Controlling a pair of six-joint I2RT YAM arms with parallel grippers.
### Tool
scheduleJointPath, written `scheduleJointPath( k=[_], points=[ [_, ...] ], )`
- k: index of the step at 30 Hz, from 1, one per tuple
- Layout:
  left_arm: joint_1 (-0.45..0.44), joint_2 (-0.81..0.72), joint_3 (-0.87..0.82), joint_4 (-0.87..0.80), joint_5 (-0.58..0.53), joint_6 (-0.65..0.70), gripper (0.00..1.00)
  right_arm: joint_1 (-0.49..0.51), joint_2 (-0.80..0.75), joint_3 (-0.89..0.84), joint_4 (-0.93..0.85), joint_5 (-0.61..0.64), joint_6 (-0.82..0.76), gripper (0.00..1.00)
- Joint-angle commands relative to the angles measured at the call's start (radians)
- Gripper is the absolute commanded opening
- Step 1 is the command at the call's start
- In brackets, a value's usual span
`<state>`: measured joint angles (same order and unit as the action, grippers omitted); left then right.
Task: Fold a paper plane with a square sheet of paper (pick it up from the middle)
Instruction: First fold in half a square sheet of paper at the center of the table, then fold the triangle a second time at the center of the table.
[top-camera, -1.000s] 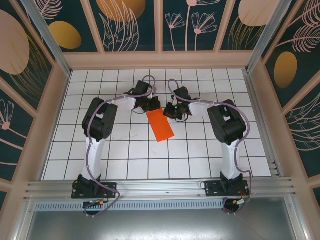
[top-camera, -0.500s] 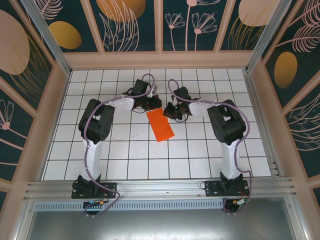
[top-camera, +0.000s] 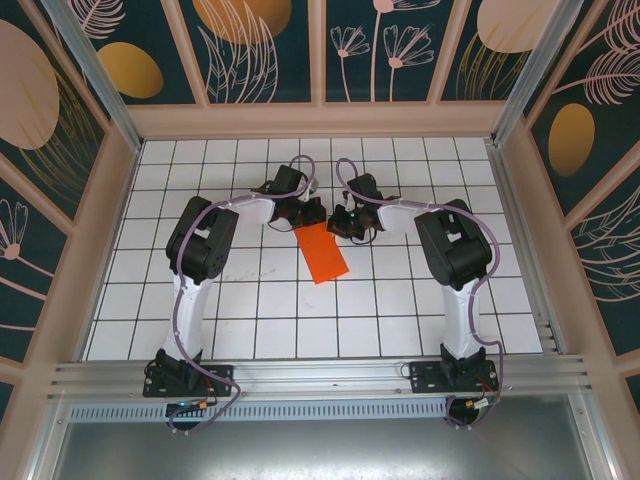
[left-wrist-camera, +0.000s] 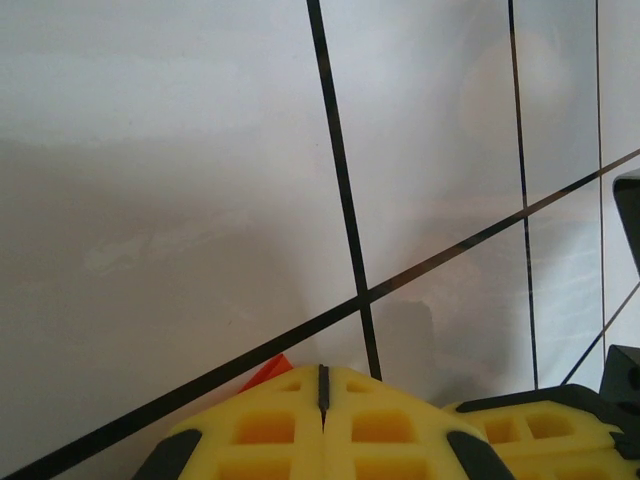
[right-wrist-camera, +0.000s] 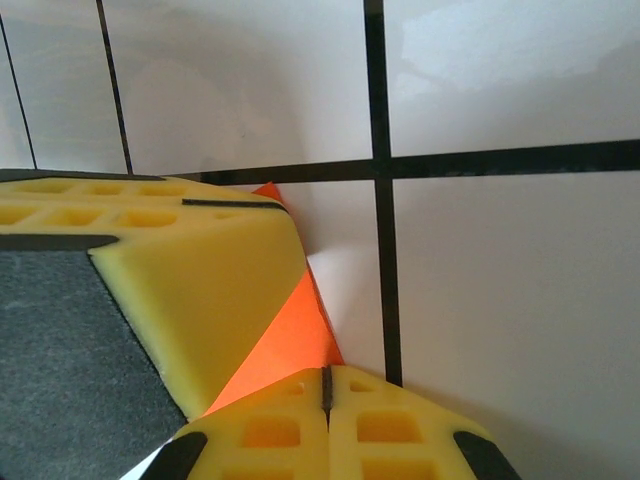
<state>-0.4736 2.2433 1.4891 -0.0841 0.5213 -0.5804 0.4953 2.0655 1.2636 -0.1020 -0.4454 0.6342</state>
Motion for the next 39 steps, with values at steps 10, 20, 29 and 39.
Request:
scheduleJointPath(
  k=[10,20,29,39],
  points=[
    [-0.004,0.032,-0.083,-0.044,-0.116,-0.021,0.0,0.014,-0.12,-0.149,-0.136,-0.053,-0.097,0.0],
    [-0.003,0.027,-0.085,-0.029,-0.103,-0.024,0.0,0.023,-0.316,-0.389,-0.195,-0.033,-0.088,0.0],
    [-0.004,0.008,0.032,-0.044,-0.056,0.002,0.0,0.025,-0.43,-0.388,-0.239,0.016,-0.088,0.0],
    [0.054,-0.204,0.046,-0.046,-0.162,-0.111,0.51,0.082,-0.275,-0.115,-0.186,0.16,-0.071,0.11]
  ],
)
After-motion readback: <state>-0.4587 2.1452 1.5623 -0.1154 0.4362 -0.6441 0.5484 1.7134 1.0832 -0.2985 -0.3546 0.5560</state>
